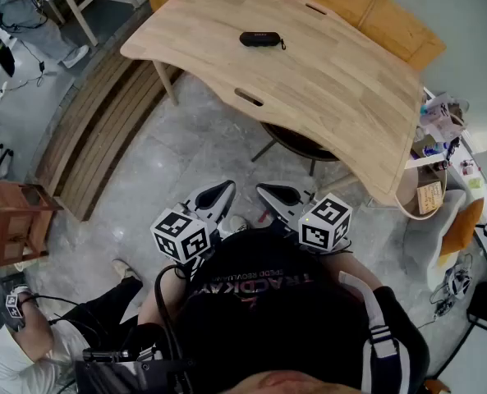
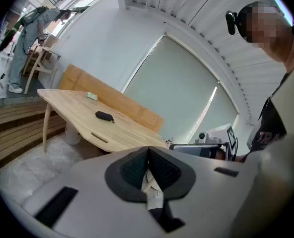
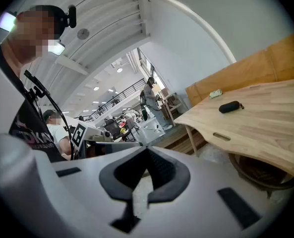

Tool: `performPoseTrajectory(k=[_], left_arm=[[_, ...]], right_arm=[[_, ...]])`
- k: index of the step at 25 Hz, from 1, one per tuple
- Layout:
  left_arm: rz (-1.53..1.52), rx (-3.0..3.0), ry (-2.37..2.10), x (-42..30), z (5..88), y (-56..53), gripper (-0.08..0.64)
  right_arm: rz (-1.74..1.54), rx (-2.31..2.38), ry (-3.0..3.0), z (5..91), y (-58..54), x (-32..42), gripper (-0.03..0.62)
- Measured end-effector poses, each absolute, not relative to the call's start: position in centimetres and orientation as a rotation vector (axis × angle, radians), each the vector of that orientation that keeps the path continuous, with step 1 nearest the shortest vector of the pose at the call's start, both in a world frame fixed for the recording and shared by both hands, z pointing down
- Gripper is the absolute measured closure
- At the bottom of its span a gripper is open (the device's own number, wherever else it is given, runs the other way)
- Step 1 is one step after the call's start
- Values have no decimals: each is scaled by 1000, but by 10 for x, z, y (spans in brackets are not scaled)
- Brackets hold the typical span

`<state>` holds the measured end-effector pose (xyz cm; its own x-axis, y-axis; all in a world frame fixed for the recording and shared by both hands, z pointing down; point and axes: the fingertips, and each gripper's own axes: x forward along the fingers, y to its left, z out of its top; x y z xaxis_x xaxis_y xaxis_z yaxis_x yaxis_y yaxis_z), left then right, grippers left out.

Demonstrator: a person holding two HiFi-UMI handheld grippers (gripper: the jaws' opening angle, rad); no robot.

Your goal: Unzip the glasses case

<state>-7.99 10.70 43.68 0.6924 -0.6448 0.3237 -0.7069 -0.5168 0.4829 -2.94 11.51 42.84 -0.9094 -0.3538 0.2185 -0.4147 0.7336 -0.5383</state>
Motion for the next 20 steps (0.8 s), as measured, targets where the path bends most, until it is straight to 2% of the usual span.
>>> performPoseTrajectory(k=[20], left_arm=[[139, 2292, -1046, -95, 437, 99, 546]], right_arm=[[901, 568, -2835, 424, 109, -48, 575]])
